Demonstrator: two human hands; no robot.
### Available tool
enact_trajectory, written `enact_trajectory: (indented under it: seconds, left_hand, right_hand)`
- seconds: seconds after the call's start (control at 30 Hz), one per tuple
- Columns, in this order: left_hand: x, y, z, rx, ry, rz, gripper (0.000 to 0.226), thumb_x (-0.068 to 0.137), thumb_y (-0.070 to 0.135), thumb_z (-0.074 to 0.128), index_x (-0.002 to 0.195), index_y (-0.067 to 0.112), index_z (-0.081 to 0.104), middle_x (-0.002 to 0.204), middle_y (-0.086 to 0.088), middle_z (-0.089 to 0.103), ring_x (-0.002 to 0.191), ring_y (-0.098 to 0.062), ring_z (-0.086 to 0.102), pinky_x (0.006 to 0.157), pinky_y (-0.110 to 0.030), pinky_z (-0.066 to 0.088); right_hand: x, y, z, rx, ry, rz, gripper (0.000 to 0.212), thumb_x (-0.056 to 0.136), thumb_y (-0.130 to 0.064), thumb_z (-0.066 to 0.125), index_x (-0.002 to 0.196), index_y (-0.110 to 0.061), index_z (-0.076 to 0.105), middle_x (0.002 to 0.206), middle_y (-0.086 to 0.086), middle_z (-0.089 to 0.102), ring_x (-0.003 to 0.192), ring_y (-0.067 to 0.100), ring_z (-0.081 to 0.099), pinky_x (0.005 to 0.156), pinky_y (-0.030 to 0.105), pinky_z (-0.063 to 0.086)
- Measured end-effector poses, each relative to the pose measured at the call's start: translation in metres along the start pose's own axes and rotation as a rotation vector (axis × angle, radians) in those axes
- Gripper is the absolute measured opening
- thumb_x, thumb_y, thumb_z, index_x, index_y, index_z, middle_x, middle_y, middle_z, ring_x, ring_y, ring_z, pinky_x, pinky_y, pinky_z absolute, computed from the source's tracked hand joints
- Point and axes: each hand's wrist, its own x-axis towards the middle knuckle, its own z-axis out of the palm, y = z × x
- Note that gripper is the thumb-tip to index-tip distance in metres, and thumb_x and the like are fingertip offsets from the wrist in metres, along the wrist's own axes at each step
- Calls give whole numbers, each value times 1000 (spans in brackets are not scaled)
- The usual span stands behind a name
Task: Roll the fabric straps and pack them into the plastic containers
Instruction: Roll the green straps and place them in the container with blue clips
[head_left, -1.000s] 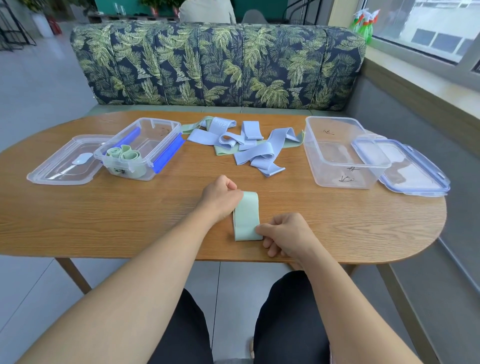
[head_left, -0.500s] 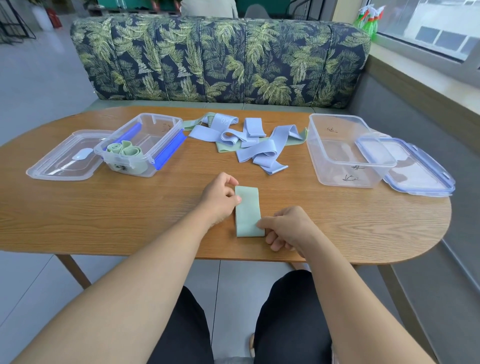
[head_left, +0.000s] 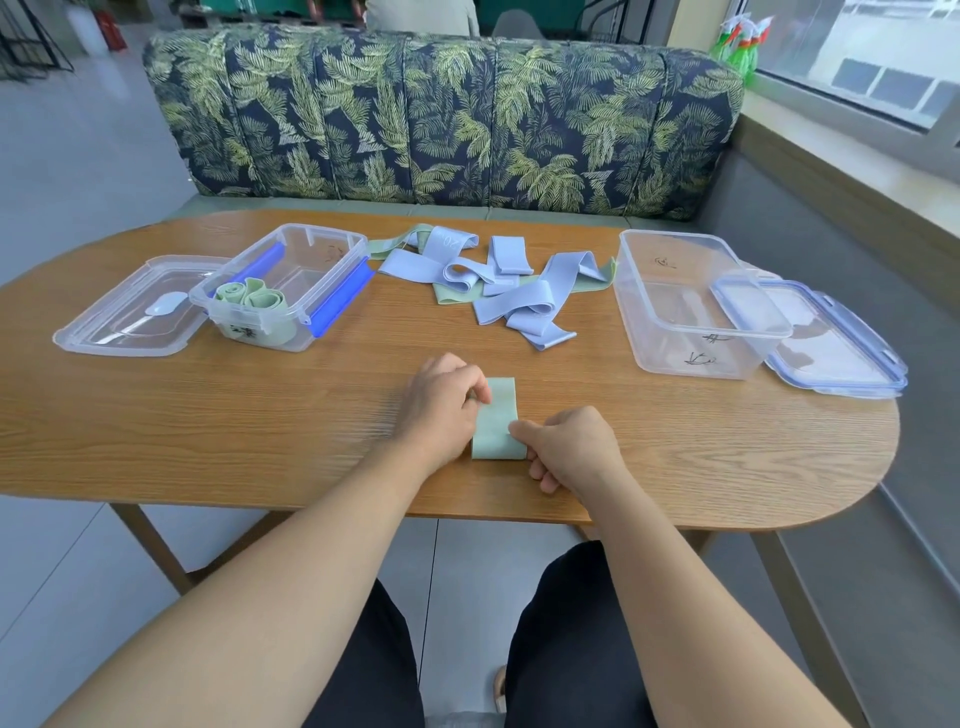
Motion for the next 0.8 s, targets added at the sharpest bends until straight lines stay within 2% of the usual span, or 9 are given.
enact_trajectory:
  seconds: [0.07, 0.13, 0.27, 0.37, 0.5, 0.57, 0.63, 0.7, 0.8]
  left_hand:
    - [1, 0, -5, -14, -72, 14, 31, 86, 2, 56, 72, 29, 60, 87, 12, 54, 88, -18, 57, 74, -29, 43]
    - [3, 1, -13, -25, -142, -21, 32, 89, 3, 54, 75, 29, 66, 88, 11, 60, 88, -17, 60, 78, -29, 46]
    - [-11, 10, -33, -153, -137, -89, 30, 85, 9, 53, 75, 35, 65, 74, 16, 64, 67, -7, 57, 72, -26, 49]
    - [-36, 18, -33, -259, -180, -65, 13, 75, 23, 66, 79, 36, 65, 83, 17, 67, 80, -5, 62, 77, -20, 49]
    - [-49, 16, -21, -270, -114, -102, 16, 79, 22, 77, 89, 31, 67, 91, 18, 65, 83, 1, 57, 74, -8, 42]
    - [-48, 16, -18, -262, -90, -115, 13, 82, 24, 75, 93, 29, 69, 89, 18, 65, 82, 1, 56, 74, -10, 42]
    - [-45, 14, -16, -260, -88, -127, 12, 83, 30, 73, 95, 30, 70, 88, 18, 64, 83, -3, 57, 78, -20, 45]
    - [-42, 12, -15, -250, -82, -127, 11, 85, 33, 70, 95, 30, 71, 90, 16, 63, 82, -4, 56, 81, -27, 47]
    - [-37, 12, -13, -217, -63, -118, 10, 87, 30, 68, 94, 26, 73, 96, 9, 59, 80, -5, 55, 82, -27, 48]
  right_hand:
    - [1, -1, 1, -19, 21, 1, 37, 84, -40, 62, 60, -12, 64, 51, 0, 66, 43, 14, 59, 78, 39, 59]
    - [1, -1, 2, -28, 30, 8, 37, 84, -41, 61, 60, -12, 64, 53, 1, 68, 44, 15, 59, 77, 39, 59]
    - [1, -2, 1, -38, 21, 10, 33, 82, -39, 61, 63, -12, 63, 50, -1, 65, 39, 14, 56, 71, 35, 56]
    - [2, -3, 1, -33, 24, 8, 33, 81, -39, 62, 63, -12, 64, 49, -1, 65, 38, 13, 56, 72, 35, 56]
    - [2, 1, 1, 12, 40, -30, 37, 83, -42, 61, 66, -10, 67, 51, -1, 66, 41, 13, 57, 71, 36, 56]
    - [0, 9, 2, 104, 91, -90, 37, 86, -40, 59, 70, -8, 68, 51, -2, 65, 41, 10, 56, 65, 34, 53]
    - [-4, 18, 4, 155, 148, -160, 29, 88, -34, 58, 73, -11, 68, 50, -4, 63, 45, 6, 56, 60, 30, 47]
    - [-7, 24, 8, 135, 160, -220, 20, 87, -34, 61, 73, -22, 68, 56, -5, 65, 56, 8, 60, 62, 30, 47]
    - [-2, 26, 14, 77, 173, -242, 14, 86, -40, 63, 76, -31, 68, 74, -8, 69, 76, 16, 66, 74, 35, 54]
